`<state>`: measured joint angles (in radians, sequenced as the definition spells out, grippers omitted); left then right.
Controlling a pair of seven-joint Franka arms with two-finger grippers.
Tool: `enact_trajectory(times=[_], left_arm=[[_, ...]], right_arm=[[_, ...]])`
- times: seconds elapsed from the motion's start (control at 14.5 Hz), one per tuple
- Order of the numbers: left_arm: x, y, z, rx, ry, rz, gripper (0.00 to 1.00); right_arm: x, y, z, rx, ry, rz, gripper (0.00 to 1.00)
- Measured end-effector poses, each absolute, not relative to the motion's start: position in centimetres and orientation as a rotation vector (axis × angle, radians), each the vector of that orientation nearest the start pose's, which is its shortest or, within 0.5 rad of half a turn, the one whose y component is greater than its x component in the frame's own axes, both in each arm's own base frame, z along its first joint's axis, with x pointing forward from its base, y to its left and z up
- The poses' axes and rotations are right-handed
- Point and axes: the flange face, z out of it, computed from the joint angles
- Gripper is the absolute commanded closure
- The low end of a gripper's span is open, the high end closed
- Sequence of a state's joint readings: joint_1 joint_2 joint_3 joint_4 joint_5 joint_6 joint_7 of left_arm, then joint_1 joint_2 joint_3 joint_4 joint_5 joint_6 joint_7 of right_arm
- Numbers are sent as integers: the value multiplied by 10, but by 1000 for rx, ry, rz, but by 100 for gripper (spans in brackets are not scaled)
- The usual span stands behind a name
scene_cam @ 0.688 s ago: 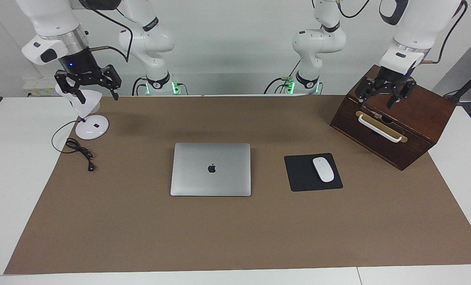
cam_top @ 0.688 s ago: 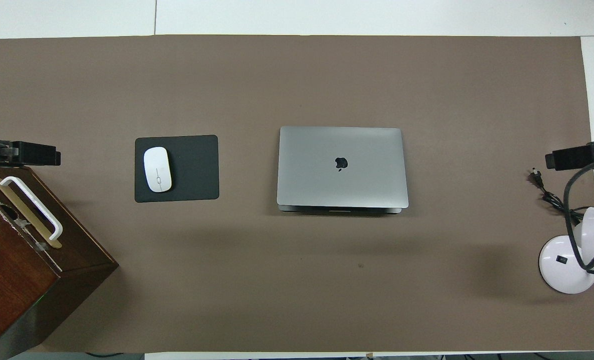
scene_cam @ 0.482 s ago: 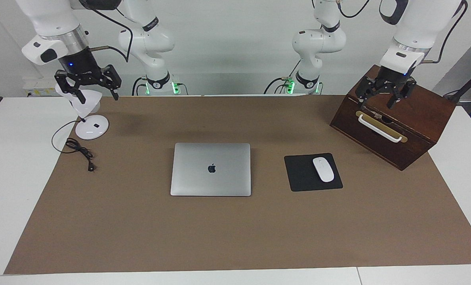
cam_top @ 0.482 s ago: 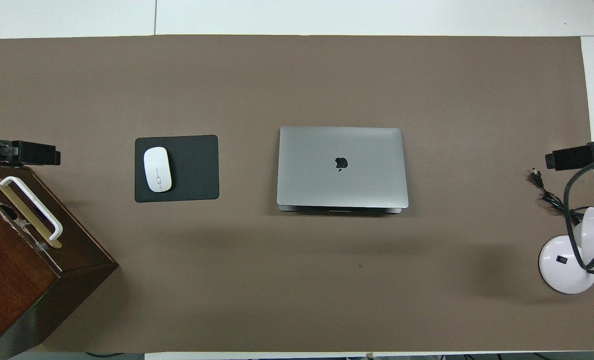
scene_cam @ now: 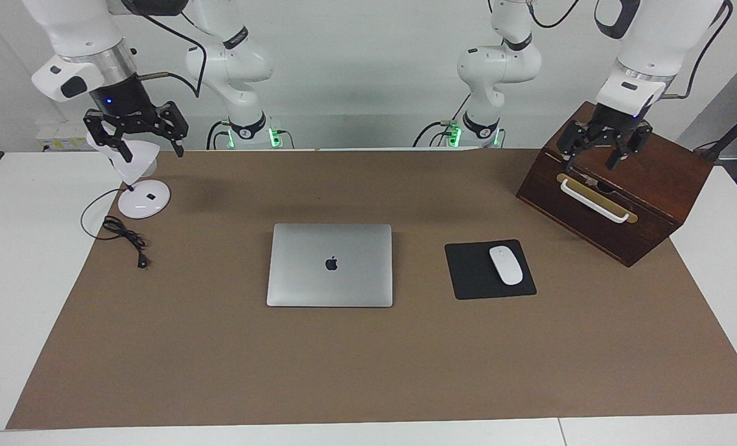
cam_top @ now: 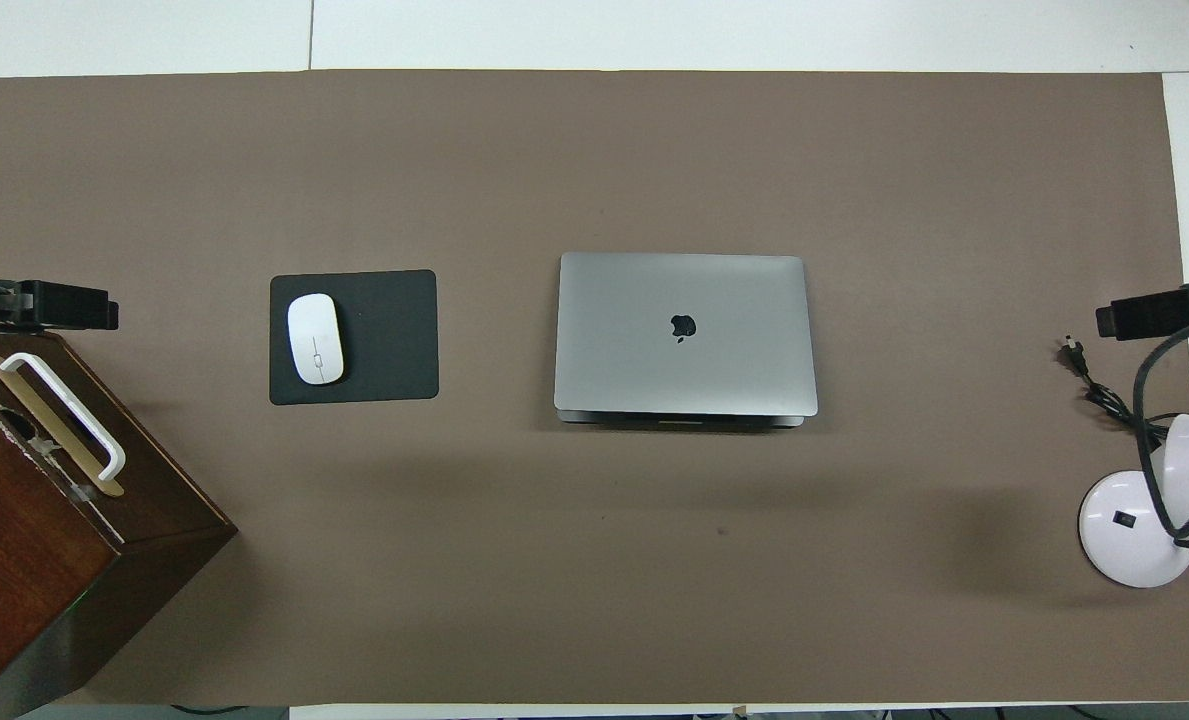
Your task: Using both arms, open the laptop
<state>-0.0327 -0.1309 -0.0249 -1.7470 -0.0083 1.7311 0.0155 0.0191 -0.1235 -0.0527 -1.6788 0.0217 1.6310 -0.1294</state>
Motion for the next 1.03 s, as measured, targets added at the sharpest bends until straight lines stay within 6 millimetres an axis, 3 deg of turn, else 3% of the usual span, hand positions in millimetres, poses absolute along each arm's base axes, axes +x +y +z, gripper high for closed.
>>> enact_trajectory(times=[0.76, 1.03], left_arm=[[527, -32, 626, -3142, 113, -180, 0], [527, -32, 626, -3142, 113, -180, 0]], right_arm=[[536, -18, 640, -3113, -145, -252, 0], [543, -14, 632, -3070, -62, -257, 0]])
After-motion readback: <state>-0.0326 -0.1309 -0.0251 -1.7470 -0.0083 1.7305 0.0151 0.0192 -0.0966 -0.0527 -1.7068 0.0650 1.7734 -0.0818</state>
